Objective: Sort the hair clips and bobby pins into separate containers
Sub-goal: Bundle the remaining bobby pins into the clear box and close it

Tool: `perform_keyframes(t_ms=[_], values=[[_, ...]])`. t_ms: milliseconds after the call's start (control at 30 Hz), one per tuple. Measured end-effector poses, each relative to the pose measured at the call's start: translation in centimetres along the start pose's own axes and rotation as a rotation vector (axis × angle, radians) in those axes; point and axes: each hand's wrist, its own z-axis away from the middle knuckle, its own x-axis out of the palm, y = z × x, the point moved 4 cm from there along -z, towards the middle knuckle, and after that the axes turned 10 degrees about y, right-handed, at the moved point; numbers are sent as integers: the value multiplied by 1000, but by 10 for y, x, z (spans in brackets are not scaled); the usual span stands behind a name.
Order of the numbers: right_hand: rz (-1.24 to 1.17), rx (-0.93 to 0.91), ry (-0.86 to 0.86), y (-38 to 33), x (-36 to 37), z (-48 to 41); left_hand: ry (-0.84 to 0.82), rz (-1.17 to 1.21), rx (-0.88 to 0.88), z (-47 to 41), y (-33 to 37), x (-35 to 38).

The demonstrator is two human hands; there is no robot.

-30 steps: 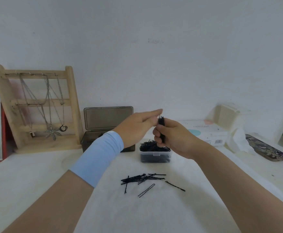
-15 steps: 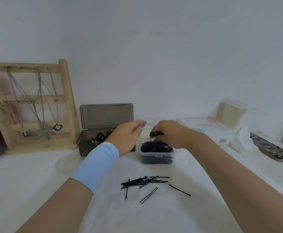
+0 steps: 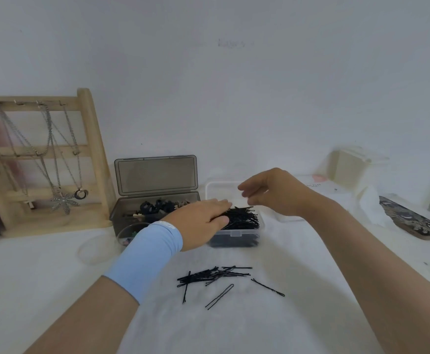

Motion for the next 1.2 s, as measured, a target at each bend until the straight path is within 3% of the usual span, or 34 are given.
perform_keyframes(t_ms=[100, 267, 467, 633, 667, 733, 833, 933, 1067, 1200], values=[[184, 16, -31, 4, 2, 0, -7, -8, -8, 0, 1, -2], [263, -41, -93, -5, 17, 3, 88, 32, 8, 0, 7, -5], [323, -72, -136, -14, 15, 7, -28, -64, 35, -1, 9, 4], [387, -96, -95, -49, -1, 13, 201, 85, 27, 10, 14, -24], [396, -87, -134, -59, -4, 18, 241, 100, 29, 14, 15, -32], [472, 12, -377, -71, 0, 33, 210, 87, -22, 23, 17, -40], [632, 222, -758, -73, 20, 63, -108, -70, -161, 45, 16, -28], [783, 311, -912, -69, 37, 80, -324, -278, -263, 66, 16, -10], [793, 242, -851, -66, 44, 82, -317, -305, -220, 72, 21, -3], [650, 39, -620, -74, 44, 69, -260, -175, -124, 67, 23, -5]])
